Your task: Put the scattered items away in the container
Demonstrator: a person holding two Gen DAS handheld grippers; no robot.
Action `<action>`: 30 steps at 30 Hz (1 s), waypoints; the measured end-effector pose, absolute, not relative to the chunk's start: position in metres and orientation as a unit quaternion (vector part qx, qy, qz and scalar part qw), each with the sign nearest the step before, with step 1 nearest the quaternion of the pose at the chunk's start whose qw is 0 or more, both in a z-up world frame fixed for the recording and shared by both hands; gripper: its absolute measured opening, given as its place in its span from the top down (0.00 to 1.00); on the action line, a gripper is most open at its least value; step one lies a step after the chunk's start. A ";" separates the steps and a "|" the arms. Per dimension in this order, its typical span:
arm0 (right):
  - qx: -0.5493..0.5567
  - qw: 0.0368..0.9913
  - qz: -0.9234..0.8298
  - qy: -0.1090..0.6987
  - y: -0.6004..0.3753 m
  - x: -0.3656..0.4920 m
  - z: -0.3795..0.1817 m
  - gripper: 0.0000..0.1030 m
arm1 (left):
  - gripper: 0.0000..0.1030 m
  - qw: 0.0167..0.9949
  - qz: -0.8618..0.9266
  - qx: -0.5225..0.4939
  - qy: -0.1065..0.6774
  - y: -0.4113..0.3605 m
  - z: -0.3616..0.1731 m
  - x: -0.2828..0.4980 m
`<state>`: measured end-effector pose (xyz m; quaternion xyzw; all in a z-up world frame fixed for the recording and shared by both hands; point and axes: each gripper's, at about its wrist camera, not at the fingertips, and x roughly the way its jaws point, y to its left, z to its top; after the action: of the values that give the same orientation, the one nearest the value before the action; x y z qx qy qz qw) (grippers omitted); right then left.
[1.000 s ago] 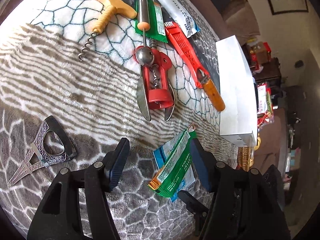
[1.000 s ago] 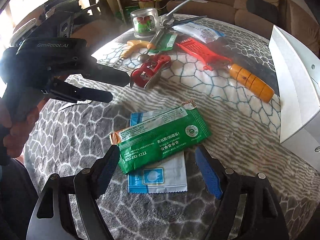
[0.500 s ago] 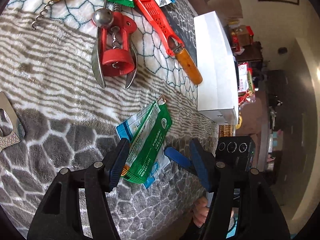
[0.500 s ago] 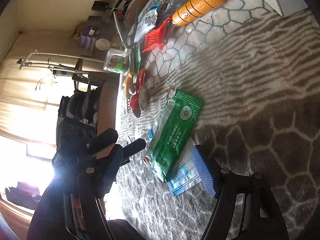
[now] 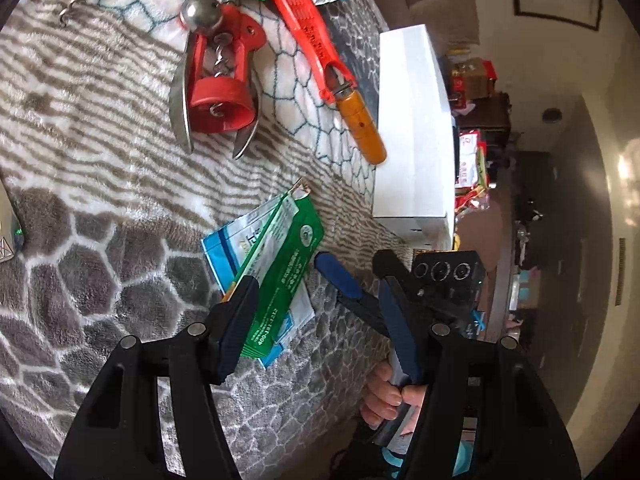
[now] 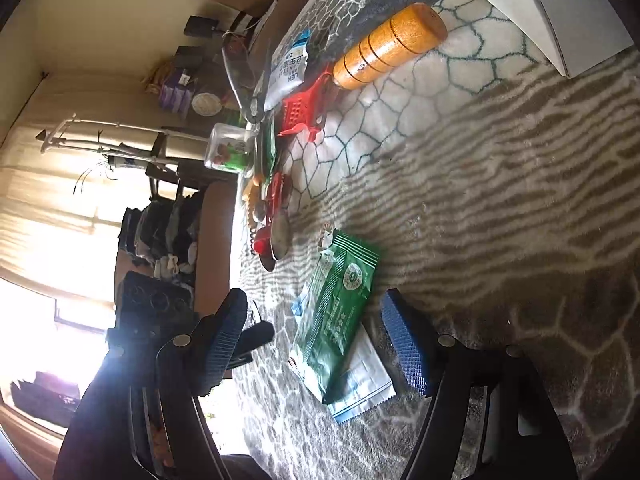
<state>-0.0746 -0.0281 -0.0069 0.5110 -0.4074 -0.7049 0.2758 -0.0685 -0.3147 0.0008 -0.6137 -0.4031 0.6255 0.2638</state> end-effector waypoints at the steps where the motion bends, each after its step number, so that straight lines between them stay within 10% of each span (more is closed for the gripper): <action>1: 0.509 0.275 -0.703 -0.414 -0.028 -0.077 -0.007 0.29 | 0.43 0.259 0.622 -0.620 -0.401 -0.313 -0.004 -0.068; 8: 0.510 0.284 -0.682 -0.441 -0.035 -0.098 -0.010 0.29 | 0.43 0.259 0.626 -0.622 -0.391 -0.309 -0.008 -0.067; 10: 0.515 0.292 -0.677 -0.437 -0.040 -0.103 -0.012 0.41 | 0.43 0.260 0.628 -0.623 -0.388 -0.308 -0.008 -0.066; 13: 0.532 0.290 -0.669 -0.432 -0.045 -0.107 -0.023 0.84 | 0.42 0.261 0.629 -0.623 -0.384 -0.308 -0.007 -0.066; 30: 0.529 0.375 -0.649 -0.399 -0.088 -0.102 0.025 0.81 | 0.34 0.356 0.605 -0.590 -0.400 -0.283 0.018 -0.069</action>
<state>-0.1020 -0.0879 0.0248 0.5288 -0.3992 -0.6486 0.3746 -0.0693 -0.2827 0.0184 -0.5899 -0.3996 0.6048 0.3556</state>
